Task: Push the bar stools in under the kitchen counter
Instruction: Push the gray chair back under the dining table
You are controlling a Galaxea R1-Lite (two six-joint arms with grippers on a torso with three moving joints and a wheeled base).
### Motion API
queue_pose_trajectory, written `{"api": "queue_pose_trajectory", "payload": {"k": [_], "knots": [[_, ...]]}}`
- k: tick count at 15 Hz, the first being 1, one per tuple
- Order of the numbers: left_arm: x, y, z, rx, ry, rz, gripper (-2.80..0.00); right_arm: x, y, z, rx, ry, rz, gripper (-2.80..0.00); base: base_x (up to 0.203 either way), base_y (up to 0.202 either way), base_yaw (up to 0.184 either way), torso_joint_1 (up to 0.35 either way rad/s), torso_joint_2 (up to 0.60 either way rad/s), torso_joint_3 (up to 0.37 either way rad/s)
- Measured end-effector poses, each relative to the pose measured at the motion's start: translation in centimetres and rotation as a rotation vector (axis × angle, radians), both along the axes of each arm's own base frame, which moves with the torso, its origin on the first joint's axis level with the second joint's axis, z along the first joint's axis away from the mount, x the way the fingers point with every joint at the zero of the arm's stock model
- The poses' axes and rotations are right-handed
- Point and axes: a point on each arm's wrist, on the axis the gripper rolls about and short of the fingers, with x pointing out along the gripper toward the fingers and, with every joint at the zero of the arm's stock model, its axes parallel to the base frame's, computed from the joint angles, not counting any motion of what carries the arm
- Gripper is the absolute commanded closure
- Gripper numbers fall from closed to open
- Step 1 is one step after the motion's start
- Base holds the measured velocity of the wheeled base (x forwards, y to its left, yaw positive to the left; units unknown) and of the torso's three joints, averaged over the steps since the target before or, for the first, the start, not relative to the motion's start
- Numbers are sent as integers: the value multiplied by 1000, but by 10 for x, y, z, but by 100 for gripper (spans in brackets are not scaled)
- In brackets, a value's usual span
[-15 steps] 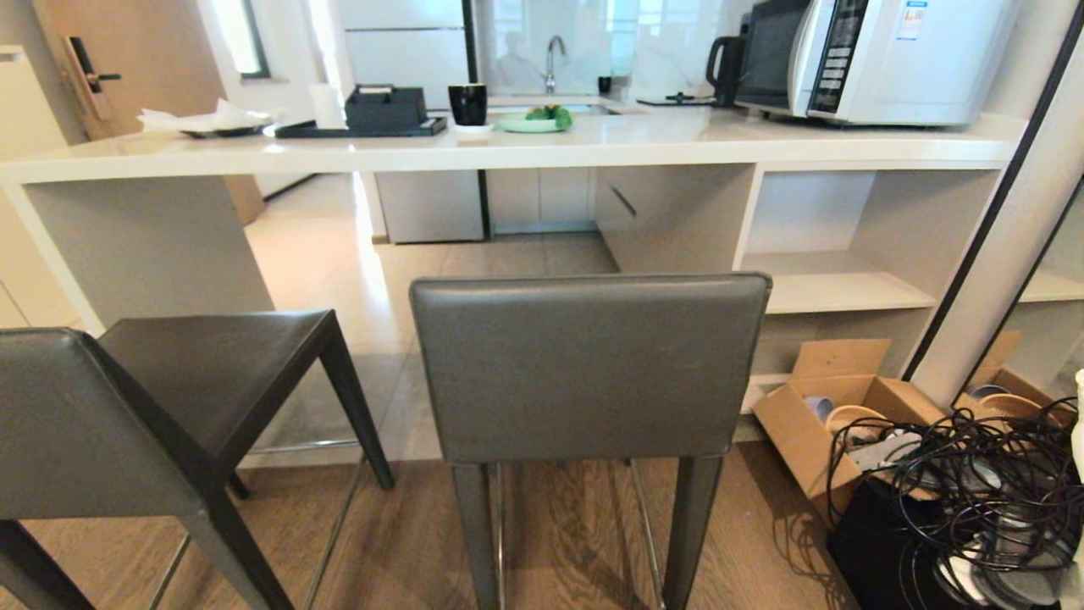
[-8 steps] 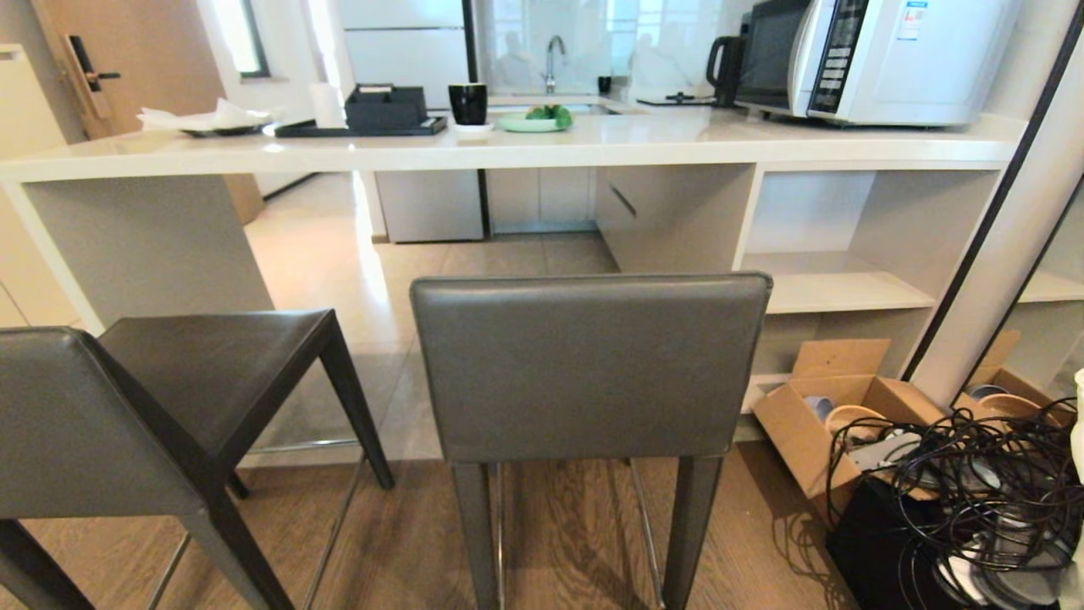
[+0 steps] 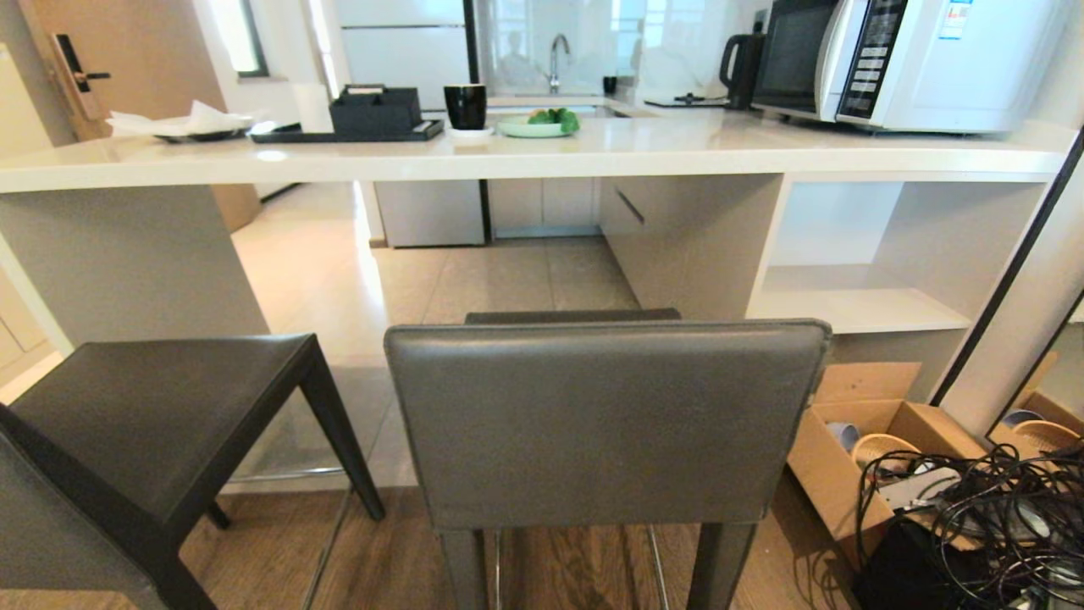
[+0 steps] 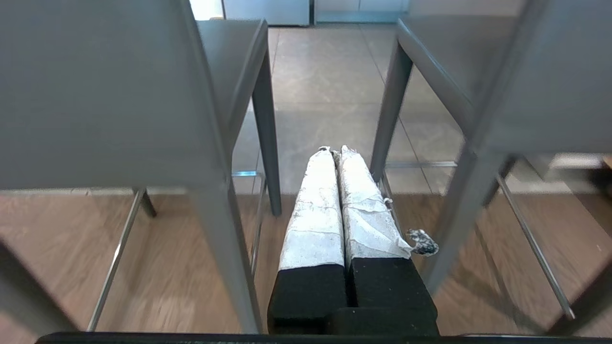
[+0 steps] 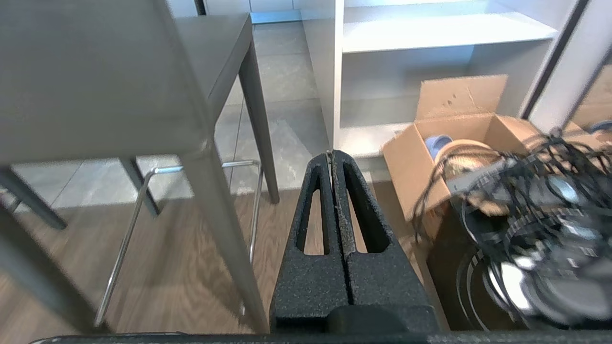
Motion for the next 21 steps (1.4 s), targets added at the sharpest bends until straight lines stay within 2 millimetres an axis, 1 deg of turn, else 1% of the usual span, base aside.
{"api": "queue_pose_trajectory", "payload": {"k": [2,21], "knots": [[0,0,0,0,0,0,0,0,0,0,0,0,0,0,105,0,3,10,5,1],[0,0,0,-2,0,0,0,0,0,0,0,0,0,0,0,0,0,0,0,0]]}}
